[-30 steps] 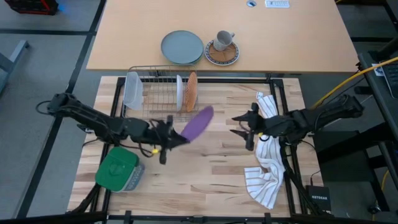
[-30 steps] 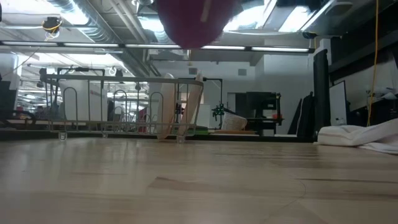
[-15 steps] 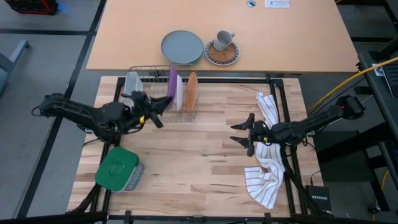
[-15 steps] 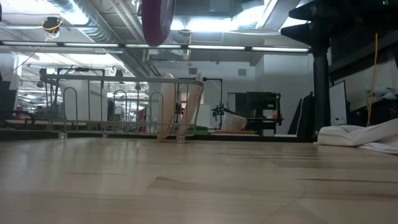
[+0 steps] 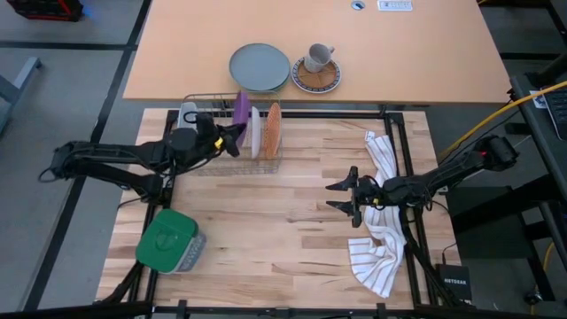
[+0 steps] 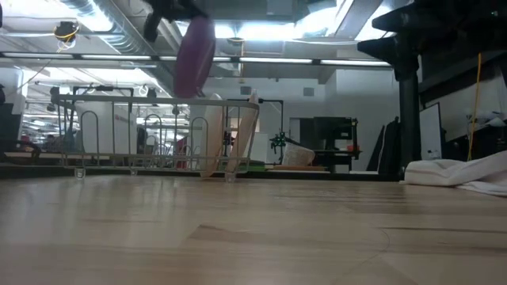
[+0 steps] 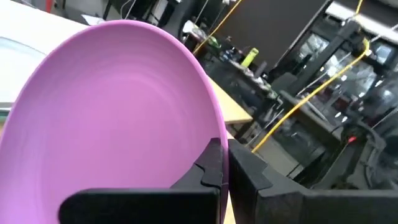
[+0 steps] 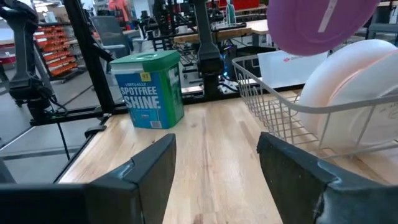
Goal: Sort dishes
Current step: Put the purple plate into the dish rack
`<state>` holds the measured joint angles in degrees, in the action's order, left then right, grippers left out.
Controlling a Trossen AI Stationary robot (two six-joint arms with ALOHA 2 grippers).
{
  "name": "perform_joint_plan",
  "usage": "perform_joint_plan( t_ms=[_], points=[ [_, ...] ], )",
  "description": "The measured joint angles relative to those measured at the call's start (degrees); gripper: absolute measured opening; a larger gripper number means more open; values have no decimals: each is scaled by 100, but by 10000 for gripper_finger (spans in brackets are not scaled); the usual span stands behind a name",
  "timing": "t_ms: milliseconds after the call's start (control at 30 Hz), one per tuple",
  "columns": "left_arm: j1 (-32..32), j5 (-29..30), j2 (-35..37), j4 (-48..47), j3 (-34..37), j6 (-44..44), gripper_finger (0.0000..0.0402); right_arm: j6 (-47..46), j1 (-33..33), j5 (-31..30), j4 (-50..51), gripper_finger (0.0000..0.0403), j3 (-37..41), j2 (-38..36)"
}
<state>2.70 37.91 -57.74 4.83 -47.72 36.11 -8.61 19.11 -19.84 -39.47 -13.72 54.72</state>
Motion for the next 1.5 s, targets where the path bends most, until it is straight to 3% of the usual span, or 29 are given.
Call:
perform_joint_plan(
  t_ms=[233, 433, 767, 1000, 1133, 1333, 1500],
  points=[
    [488, -112, 456, 876, 1254, 726, 0, -2, 0, 0, 76, 232, -1, 63],
    [870, -391, 925, 2232, 2268, 1020, 0, -4, 0, -2, 54, 232, 0, 115],
    [1325, -1403, 1526, 3175, 2937, 1491, 0, -70, 0, -2, 55, 232, 0, 326],
    [1540, -1619, 2133, 3248, 3387, 1786, 0, -182, 0, -2, 47, 232, 0, 447],
    [1630, -2353, 2441, 4121, 3715, 1634, 0, -300, 0, -2, 55, 232, 0, 518],
    [1762, -4310, 2947, 5048, 4066, 1584, 0, -351, 0, -2, 49, 232, 0, 695],
    [1766, -4936, 3269, 5030, 4076, 1406, 0, -581, 0, -2, 51, 232, 0, 748]
  ],
)
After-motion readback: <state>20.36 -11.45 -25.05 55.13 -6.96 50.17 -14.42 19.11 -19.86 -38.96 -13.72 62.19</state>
